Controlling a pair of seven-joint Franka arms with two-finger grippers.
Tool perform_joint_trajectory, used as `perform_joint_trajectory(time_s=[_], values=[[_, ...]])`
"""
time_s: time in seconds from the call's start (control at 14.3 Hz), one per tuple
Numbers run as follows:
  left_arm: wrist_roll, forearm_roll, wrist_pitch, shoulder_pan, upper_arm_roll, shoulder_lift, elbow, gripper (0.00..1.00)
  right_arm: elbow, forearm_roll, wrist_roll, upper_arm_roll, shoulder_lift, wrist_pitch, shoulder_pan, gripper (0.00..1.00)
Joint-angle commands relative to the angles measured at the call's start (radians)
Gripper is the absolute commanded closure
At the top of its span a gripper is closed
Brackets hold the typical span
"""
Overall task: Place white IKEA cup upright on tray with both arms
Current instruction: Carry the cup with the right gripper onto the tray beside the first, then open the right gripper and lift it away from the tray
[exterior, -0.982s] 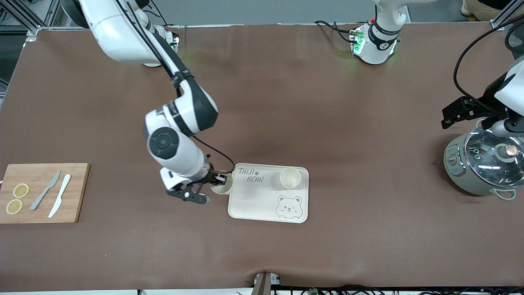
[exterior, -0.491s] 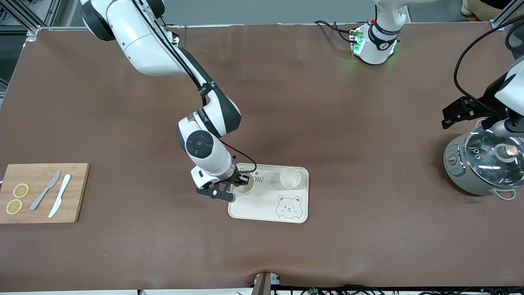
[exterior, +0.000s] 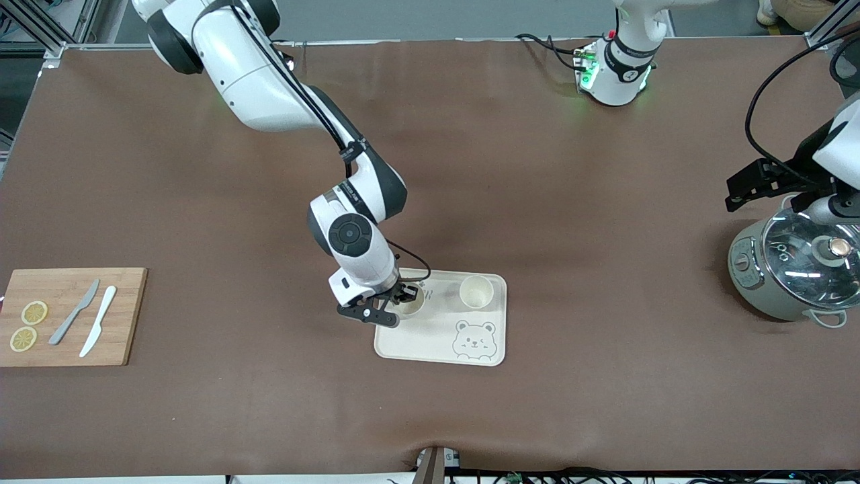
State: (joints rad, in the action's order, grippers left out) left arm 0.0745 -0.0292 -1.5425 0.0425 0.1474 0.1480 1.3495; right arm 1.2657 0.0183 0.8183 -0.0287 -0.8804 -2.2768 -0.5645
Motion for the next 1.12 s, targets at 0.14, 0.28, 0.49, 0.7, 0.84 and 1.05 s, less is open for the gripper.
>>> perform_joint_trajectory(time_s=[0.14,0.28,0.49,0.7,0.84,1.05], values=[[-0.021,-0.025,0.004,0.014,0.004,-0.002,-0.006,0.0,-0.034,-0.02,0.031,0.012,-0.026,-0.01,-0.017,1.0],[-0.019,-0.025,0.004,0.013,0.004,-0.002,-0.006,0.0,-0.034,-0.018,0.031,0.012,-0.026,-0.01,-0.017,0.97],[-0.019,-0.023,0.004,0.01,0.006,-0.002,-0.004,0.0,-0.032,-0.02,0.03,0.012,-0.026,-0.01,-0.015,0.0],[-0.019,-0.024,0.004,0.011,0.006,-0.002,-0.004,0.0,-0.031,-0.017,0.019,0.012,0.007,0.017,0.001,0.0],[-0.019,-0.025,0.004,0.011,0.006,-0.002,-0.004,0.0,-0.04,-0.011,0.007,0.01,0.055,0.159,0.026,0.0],[-0.019,-0.025,0.004,0.011,0.006,-0.002,-0.004,0.0,-0.032,0.003,-0.098,0.003,0.19,0.351,0.073,0.0]])
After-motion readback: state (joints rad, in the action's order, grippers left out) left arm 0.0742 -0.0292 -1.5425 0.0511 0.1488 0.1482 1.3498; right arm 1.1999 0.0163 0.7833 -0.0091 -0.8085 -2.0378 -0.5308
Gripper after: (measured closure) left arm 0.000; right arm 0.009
